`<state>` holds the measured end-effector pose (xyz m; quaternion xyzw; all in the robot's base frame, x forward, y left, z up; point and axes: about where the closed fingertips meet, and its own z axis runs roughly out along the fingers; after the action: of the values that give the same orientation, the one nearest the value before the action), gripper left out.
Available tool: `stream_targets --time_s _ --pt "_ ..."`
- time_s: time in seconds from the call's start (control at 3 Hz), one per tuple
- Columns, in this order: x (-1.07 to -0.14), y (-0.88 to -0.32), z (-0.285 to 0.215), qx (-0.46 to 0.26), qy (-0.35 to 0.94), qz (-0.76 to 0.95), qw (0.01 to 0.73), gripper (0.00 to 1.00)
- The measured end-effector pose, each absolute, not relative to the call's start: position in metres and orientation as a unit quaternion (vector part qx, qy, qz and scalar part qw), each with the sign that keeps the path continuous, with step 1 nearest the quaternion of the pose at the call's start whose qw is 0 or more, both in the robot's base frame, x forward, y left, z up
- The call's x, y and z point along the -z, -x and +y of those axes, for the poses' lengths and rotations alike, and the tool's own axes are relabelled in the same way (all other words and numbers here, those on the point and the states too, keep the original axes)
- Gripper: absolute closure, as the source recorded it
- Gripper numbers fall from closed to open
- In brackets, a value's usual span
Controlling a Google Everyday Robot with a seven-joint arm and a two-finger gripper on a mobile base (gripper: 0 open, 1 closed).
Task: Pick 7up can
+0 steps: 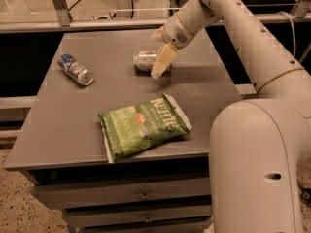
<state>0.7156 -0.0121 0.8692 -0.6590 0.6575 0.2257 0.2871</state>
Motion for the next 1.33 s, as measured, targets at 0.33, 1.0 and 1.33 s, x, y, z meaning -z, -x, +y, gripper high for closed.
stream_targets --time_s 0.33,1.0,1.33 --pt "-0.8647 -0.715 -0.0112 -0.207 0.674 0.656 0.269 0.0" --pt "-0.8596 -0.717 -0.0096 -0.178 0.691 0.653 0.254 0.38" --pt "-0.8614 -0.7194 -0.0109 -0.168 0.691 0.655 0.256 0.62"
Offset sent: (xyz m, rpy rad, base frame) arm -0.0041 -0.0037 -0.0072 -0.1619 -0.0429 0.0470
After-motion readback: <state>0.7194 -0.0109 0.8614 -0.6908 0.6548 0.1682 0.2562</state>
